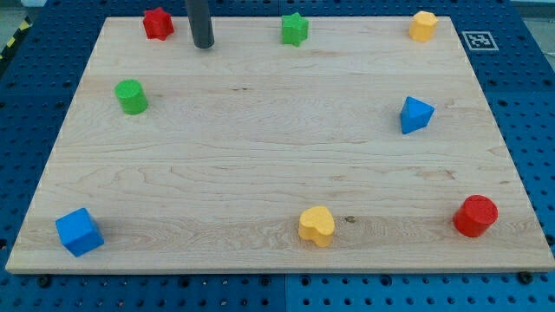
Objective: Move the blue cube down and up a bit
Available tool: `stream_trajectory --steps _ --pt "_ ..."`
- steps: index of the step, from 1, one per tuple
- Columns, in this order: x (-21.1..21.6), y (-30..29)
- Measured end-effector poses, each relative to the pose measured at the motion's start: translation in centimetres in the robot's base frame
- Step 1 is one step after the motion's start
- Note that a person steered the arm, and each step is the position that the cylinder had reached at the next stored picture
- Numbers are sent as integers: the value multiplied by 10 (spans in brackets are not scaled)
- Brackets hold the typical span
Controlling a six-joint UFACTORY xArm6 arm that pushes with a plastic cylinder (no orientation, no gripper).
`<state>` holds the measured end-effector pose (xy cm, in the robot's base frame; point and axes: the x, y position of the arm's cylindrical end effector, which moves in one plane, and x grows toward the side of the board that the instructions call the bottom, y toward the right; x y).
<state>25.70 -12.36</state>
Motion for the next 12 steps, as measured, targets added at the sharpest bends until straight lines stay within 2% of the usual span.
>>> stream_trajectory --steps 1,3,5,6,8,10,12 --pt "0 0" --pt "89 44" --pt "178 45" --pt "214 22" --pt "242 -70" --pt "312 -130" --pt "353 -139"
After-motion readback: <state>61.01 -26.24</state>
